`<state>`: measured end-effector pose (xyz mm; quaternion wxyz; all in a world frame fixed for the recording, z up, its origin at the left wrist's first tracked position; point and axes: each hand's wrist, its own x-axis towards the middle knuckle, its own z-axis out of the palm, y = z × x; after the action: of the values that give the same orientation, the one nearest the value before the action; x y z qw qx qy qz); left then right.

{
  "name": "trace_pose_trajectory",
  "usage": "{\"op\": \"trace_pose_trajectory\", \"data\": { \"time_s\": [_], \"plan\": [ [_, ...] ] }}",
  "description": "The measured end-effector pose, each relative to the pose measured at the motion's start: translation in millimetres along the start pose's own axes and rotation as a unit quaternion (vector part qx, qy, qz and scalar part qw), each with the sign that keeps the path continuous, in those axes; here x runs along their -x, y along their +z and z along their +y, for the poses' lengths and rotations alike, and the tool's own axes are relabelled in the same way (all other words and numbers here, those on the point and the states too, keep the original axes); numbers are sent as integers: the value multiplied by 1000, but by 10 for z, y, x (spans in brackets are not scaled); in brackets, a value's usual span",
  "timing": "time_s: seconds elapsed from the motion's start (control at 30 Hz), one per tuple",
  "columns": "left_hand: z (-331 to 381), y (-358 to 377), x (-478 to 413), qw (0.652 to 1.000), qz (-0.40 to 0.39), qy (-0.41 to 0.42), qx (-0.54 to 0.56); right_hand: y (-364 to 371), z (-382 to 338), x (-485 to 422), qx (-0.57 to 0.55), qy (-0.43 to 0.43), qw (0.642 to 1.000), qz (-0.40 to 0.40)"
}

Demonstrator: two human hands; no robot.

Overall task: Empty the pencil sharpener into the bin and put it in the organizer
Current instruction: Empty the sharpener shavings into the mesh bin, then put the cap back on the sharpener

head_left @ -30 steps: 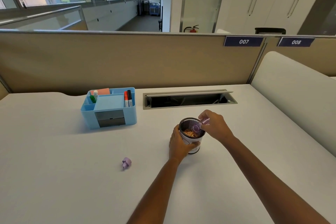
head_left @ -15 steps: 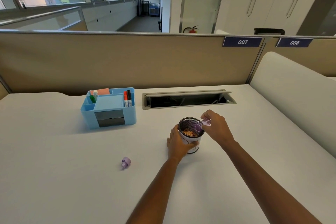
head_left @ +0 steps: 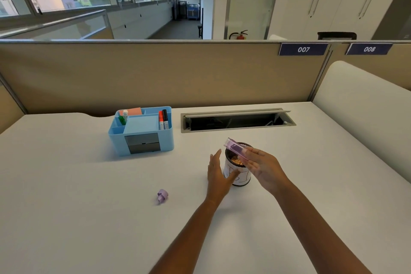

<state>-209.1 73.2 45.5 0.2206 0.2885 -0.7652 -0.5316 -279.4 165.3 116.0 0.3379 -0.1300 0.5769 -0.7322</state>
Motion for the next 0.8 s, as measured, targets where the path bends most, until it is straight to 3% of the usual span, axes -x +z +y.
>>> {"op": "trace_pose_trajectory", "data": {
  "time_s": [0.33,0.47,0.57,0.63,0.7,0.8],
  "plan": [
    [-6,-420,265,987,80,-64,124,523,460,79,-97,79,991,-42],
    [-88,-680,283,985,93,-82,119,716,644,85,-75,99,992,-35],
    [-163,-940,279,985,125,-93,69,890,807,90,25,88,996,-16],
    [-233,-1107,282,987,139,-81,19,985,925,111,173,26,985,-11],
    [-301,-1252,290,985,154,-76,-32,1072,1019,131,329,-65,941,-33],
    [-394,-1449,310,980,164,-84,-78,1248,1149,137,471,-146,860,-134]
  ]
}}
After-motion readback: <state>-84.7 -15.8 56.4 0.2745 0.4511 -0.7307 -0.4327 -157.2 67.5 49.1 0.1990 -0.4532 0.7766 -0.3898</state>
